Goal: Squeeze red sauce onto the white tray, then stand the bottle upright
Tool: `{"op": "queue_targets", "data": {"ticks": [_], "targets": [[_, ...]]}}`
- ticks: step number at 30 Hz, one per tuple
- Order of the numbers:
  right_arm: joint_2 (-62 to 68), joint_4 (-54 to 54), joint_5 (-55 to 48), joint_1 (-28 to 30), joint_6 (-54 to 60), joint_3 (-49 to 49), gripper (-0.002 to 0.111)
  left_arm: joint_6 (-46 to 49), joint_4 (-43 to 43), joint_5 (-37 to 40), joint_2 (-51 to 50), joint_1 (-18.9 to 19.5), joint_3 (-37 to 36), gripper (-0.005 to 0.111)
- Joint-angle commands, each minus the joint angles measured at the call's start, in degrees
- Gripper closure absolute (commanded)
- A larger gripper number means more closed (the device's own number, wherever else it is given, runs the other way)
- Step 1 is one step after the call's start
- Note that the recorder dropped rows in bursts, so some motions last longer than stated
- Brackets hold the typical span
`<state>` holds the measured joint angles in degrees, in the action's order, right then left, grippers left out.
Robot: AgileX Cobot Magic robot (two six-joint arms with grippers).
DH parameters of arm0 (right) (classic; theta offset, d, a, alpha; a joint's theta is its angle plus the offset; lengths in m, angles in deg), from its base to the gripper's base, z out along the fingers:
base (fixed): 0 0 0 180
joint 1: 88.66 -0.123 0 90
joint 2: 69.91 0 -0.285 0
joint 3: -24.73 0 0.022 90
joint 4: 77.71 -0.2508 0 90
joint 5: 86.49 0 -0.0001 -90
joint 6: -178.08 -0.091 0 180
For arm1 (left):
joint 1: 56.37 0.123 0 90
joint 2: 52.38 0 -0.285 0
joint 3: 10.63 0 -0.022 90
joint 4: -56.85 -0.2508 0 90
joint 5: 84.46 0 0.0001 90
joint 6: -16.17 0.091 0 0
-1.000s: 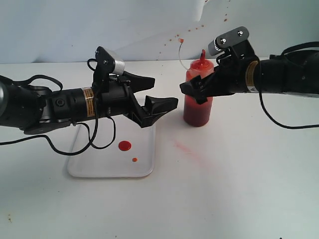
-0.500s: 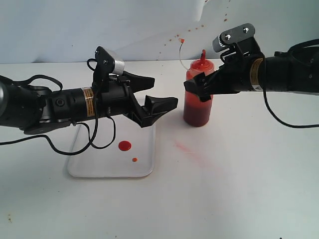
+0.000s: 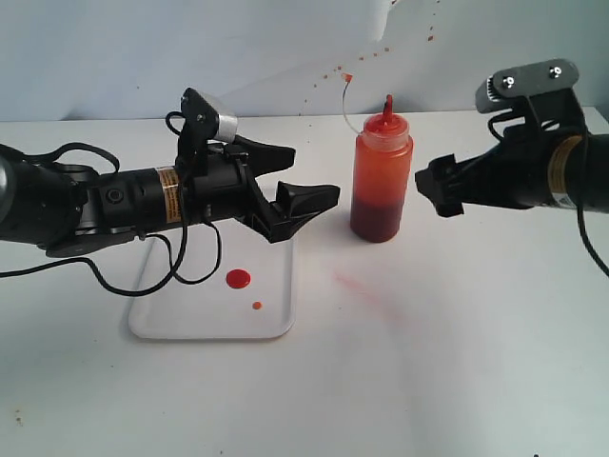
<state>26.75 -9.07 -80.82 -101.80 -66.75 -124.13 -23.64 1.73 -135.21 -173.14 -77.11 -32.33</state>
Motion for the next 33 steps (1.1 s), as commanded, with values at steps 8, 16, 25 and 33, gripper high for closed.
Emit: {"op": "queue_targets", "data": {"ticks": [8,16,25,33], "targets": [[-1.1,-1.1,5.4,-0.3,-0.3,5.6,0.004,-0.1,1.9,-0.4,0.3,0.1,0.1,0.021],[-7.1,-4.3,7.6,-0.3,7.4,8.8,0.050,-0.1,2.2,-0.4,0.3,0.1,0.1,0.021],[-17.3,-40.8,18.4,0.0,44.6,18.8,0.108,0.1,0.7,0.1,2.0,0.7,0.1,0.053],[-16.1,-65.7,37.6,0.0,74.6,29.4,0.108,-0.9,-6.5,2.4,7.1,3.1,0.0,0.086]]}}
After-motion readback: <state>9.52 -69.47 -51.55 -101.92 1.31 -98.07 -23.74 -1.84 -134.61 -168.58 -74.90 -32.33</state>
